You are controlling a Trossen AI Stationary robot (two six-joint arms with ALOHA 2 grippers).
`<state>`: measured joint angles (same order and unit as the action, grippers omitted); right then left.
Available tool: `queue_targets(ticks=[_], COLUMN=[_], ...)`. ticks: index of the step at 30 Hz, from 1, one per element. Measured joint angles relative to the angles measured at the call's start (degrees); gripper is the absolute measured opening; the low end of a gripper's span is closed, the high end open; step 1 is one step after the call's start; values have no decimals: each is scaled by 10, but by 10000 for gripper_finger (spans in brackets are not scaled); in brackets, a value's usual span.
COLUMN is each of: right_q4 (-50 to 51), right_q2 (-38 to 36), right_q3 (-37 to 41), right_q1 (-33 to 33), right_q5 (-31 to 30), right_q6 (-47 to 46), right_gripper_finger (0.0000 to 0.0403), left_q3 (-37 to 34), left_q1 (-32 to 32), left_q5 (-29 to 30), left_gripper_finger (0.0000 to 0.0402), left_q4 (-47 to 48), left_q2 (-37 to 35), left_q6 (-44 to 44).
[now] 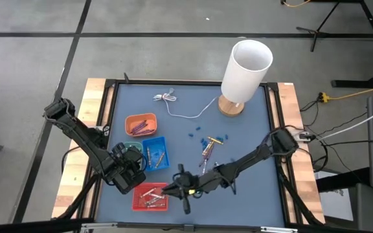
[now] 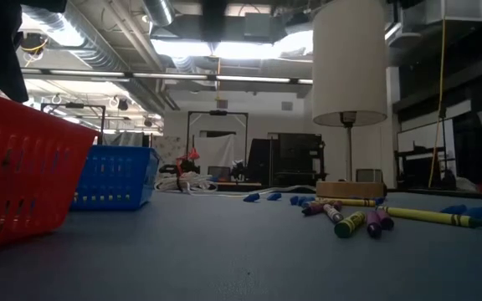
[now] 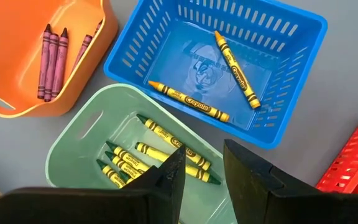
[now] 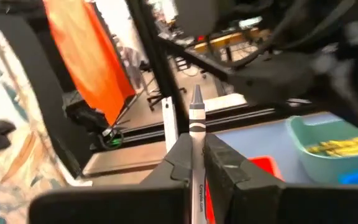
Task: Sort crayons
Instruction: Put the gray crayon into the orange basket
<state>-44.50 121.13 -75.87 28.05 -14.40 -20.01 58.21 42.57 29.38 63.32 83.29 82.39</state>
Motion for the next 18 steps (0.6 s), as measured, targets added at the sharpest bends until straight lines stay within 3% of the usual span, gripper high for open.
queue_targets(ticks=[8, 18], right_q4=[57, 87], right_q2=[65, 66], right_q3=[-91, -100], right_q1=[-2, -27], right_q5=[-6, 18], right_q6=[72, 73], right_gripper_finger=[33, 35], left_q3=[0, 0], left_q1=[-1, -1], left_q5=[0, 0], left_gripper_finger=[92, 92], left_q4=[-1, -1], left_q2=[0, 0], left_q6=[0, 0])
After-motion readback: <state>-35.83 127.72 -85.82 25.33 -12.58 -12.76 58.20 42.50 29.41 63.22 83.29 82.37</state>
